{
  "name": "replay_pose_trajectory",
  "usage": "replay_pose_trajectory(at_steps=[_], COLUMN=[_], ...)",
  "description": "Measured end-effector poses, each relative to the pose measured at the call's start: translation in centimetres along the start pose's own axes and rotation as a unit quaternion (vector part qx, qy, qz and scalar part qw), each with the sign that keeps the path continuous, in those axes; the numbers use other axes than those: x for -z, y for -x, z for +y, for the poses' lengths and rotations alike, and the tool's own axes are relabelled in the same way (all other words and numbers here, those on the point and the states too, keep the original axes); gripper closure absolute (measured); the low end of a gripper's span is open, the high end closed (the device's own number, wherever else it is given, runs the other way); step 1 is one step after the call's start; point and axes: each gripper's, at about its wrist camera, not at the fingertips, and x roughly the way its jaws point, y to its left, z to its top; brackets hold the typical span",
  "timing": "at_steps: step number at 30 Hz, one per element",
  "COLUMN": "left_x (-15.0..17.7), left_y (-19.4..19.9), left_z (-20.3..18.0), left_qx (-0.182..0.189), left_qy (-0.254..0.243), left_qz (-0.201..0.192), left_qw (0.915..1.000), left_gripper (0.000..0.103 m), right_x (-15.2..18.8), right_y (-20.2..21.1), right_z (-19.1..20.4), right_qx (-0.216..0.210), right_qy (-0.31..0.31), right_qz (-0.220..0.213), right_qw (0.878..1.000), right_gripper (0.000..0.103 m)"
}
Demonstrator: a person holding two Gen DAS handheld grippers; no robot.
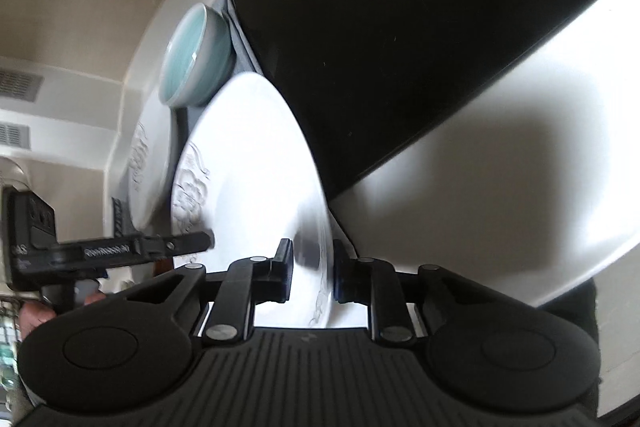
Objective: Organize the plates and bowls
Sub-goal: 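Lift the white floral plate and carry it toward the other floral plate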
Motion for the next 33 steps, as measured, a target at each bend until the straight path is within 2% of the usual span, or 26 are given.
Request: replay_pose_trajectory(at_steps=[4, 9, 12, 19, 21, 22, 23, 25, 26, 27, 28, 29, 30, 33], left_x=[-0.2, -1.3, -0.9, 3.1, 3.9, 4.0, 4.0, 3.7, 3.6, 3.6, 3.7, 3.7, 3.9, 4.2], left_y=[0.8, -1.1, -1.3, -1.5, -2.1, -1.9, -1.9, -1.9, -1.8, -1.6, -1.4, -1.3, -0.9, 0.5], left_z=[0.3, -0.9, -0.6, 1.1, 0.6, 0.2, -0.1, -0.5, -0.6, -0.7, -0.9, -1.1, -1.2, -1.0], left_qx=[0.052, 0.049, 0.058, 0.115, 0.131, 0.134, 0.138, 0.136, 0.131, 0.119, 0.100, 0.085, 0.081, 0.088], left_qy=[0.012, 0.012, 0.017, 0.057, 0.053, 0.050, 0.048, 0.053, 0.055, 0.052, 0.045, 0.038, 0.035, 0.039], left_qz=[-0.015, -0.008, -0.010, 0.050, 0.061, 0.051, 0.048, 0.043, 0.039, 0.034, 0.028, 0.021, 0.013, -0.005], left_qw=[0.9985, 0.9987, 0.9981, 0.9905, 0.9881, 0.9885, 0.9882, 0.9884, 0.9891, 0.9910, 0.9936, 0.9955, 0.9960, 0.9954], left_gripper=[0.069, 0.069, 0.069, 0.069, 0.068, 0.057, 0.048, 0.047, 0.053, 0.059, 0.071, 0.075, 0.074, 0.075], right_x=[-0.4, -0.7, -0.6, -0.2, -0.2, -0.5, -0.5, -0.6, -0.8, -0.8, -0.8, -0.8, -0.7, -0.3], right_y=[1.9, 2.0, 1.9, 1.9, 1.7, 1.1, 0.8, 0.5, 0.5, 0.6, 0.9, 1.0, 1.2, 2.3], right_z=[-1.0, -2.2, -3.1, -2.6, -3.1, -2.9, -2.8, -2.3, -2.2, -2.2, -2.3, -2.4, -2.5, -2.2], right_qx=[-0.014, 0.004, -0.002, -0.005, -0.012, -0.017, -0.022, -0.031, -0.029, -0.025, -0.018, -0.010, -0.007, -0.022], right_qy=[-0.003, -0.002, -0.021, -0.006, -0.016, -0.014, -0.006, 0.007, 0.009, 0.009, 0.009, 0.010, 0.010, 0.014], right_qz=[-0.026, -0.021, -0.026, -0.017, -0.011, -0.007, 0.001, -0.002, -0.005, -0.011, -0.017, -0.021, -0.024, -0.038], right_qw=[1.000, 1.000, 0.999, 1.000, 1.000, 1.000, 1.000, 1.000, 1.000, 1.000, 1.000, 1.000, 1.000, 0.999], right_gripper=[0.085, 0.085, 0.086, 0.086, 0.082, 0.078, 0.069, 0.059, 0.056, 0.059, 0.063, 0.074, 0.082, 0.087])
